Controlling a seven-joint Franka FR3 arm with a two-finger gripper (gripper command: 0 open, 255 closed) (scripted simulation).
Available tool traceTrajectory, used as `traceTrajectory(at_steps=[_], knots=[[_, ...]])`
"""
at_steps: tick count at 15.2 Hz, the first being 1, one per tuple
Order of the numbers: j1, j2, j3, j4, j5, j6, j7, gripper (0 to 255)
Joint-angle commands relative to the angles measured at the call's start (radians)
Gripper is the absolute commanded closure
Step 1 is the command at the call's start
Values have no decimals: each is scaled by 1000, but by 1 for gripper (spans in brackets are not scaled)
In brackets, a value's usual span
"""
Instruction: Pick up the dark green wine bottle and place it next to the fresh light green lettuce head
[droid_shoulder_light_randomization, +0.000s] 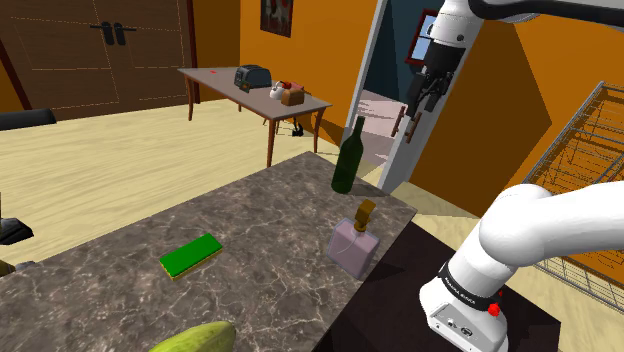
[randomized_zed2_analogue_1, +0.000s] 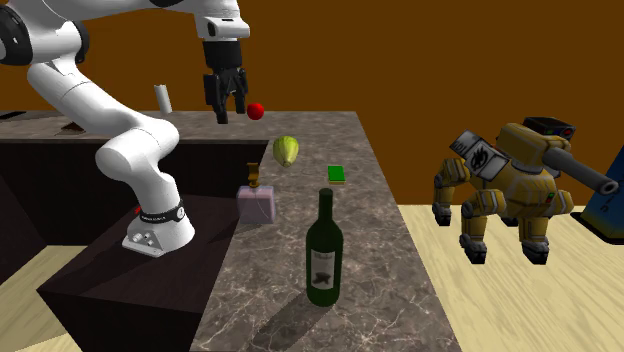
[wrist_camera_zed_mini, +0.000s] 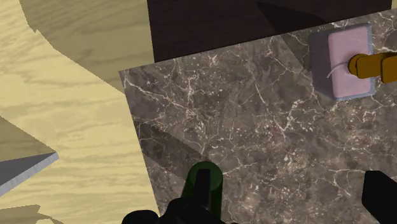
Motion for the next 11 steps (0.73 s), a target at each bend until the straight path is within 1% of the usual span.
traceTrajectory(at_steps=[1, 6, 11], knots=[[0, 0, 0, 0, 0, 0, 0, 0], [0, 182, -62, 65, -10, 109, -55, 0], [3, 375, -119, 164, 3, 193, -117, 0]])
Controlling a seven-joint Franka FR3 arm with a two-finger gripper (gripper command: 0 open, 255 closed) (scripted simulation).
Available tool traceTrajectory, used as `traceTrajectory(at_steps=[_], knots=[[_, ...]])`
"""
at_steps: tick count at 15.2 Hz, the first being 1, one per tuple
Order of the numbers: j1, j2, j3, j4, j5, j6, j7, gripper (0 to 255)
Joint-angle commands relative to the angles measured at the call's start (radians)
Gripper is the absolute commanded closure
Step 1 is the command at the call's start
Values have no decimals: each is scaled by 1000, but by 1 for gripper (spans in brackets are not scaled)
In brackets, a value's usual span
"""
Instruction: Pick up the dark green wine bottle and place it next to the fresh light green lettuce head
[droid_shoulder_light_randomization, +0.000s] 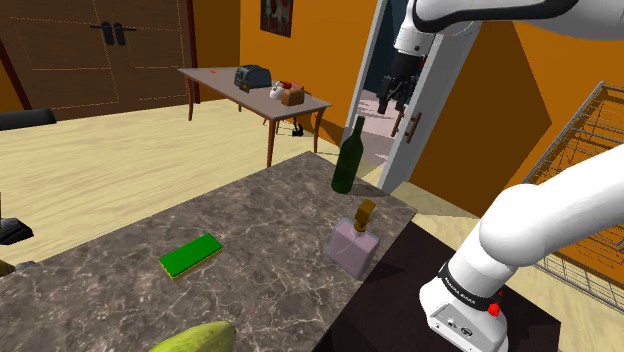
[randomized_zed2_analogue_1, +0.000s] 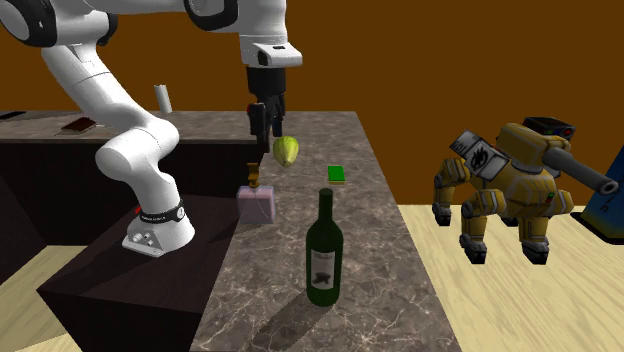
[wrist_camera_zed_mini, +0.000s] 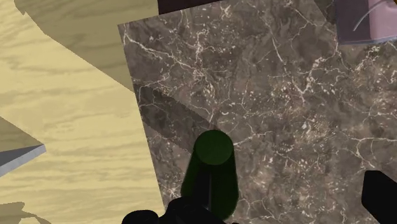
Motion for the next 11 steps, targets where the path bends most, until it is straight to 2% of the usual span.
traceTrajectory(at_steps=[1, 11], knots=[[0, 74, -24, 44, 8, 26, -29, 0], [-10, 488, -105, 356, 117, 90, -176, 0]])
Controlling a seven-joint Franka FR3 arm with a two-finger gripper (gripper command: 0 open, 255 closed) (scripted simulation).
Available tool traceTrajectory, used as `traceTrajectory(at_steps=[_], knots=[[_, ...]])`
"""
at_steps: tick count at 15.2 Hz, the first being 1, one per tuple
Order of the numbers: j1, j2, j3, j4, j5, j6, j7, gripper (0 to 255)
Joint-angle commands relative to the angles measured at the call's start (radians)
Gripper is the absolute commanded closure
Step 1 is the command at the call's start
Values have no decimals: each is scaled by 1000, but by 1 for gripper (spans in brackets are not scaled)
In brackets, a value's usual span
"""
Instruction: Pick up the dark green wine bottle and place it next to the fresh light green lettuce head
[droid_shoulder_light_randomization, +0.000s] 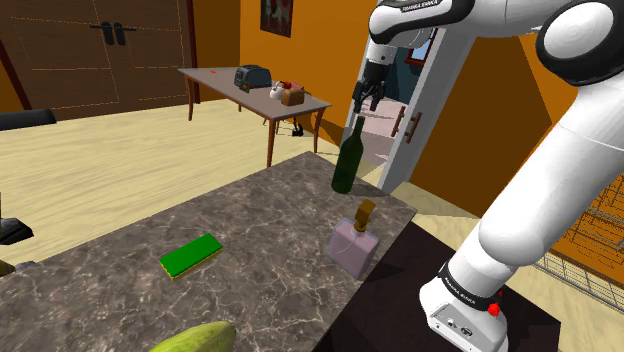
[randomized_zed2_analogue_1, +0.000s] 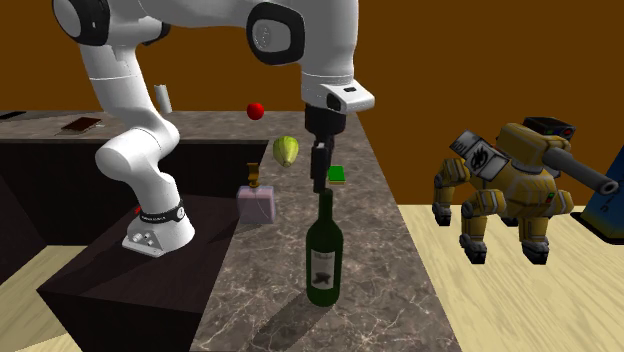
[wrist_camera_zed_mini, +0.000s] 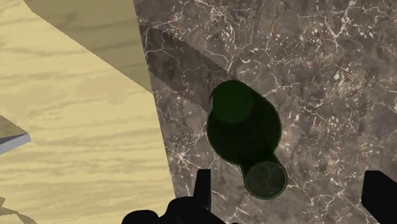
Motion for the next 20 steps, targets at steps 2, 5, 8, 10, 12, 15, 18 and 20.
traceTrajectory(at_steps=[2, 5, 8, 10, 12, 15, 18, 20], knots=[[-6, 77, -6, 54, 26, 14, -23, 0], [-6, 80, -6, 18, 27, 54, -24, 0], [-6, 86, -6, -16, 29, 93, -26, 0], [-6, 87, -5, -22, 30, 101, -26, 0], [-6, 88, -5, -22, 30, 101, -26, 0], [-6, 88, -5, -22, 30, 101, -26, 0], [-6, 88, -6, -22, 30, 101, -26, 255], [-6, 88, -6, -22, 30, 101, -26, 255]])
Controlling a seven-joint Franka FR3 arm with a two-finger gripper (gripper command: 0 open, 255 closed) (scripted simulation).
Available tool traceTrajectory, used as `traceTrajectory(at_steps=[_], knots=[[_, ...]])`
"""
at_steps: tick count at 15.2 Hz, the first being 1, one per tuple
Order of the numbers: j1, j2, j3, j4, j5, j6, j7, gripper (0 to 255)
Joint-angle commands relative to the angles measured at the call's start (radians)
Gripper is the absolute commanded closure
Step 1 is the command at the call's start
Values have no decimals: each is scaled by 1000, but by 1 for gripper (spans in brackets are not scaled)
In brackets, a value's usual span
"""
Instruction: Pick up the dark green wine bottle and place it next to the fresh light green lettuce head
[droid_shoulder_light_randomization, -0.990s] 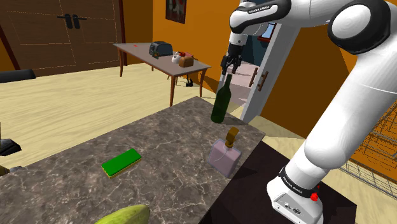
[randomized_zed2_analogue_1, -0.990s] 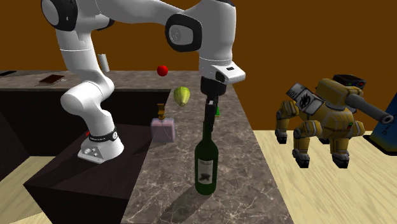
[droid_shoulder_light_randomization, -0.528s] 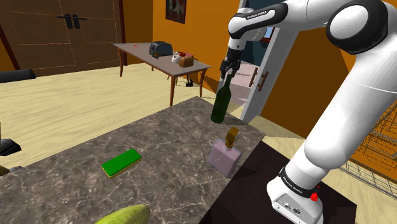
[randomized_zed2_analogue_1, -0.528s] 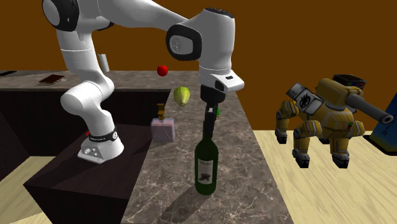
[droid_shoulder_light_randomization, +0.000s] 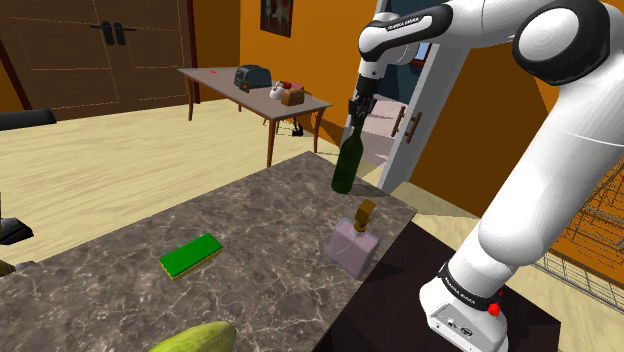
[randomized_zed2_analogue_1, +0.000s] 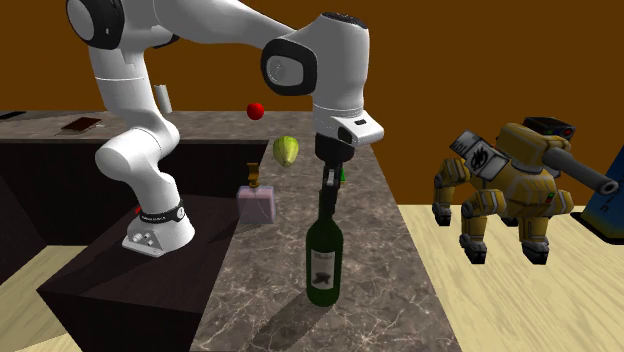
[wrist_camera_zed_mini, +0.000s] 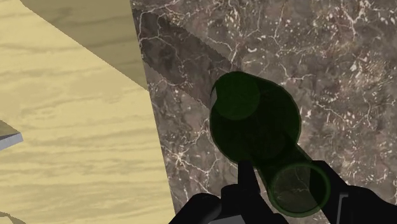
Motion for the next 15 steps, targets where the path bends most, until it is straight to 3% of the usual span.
traceTrajectory(at_steps=[1, 6, 15], knots=[[0, 0, 0, 0, 0, 0, 0, 255], [0, 0, 0, 0, 0, 0, 0, 255], [1, -18, 0, 100, -6, -117, 6, 255]])
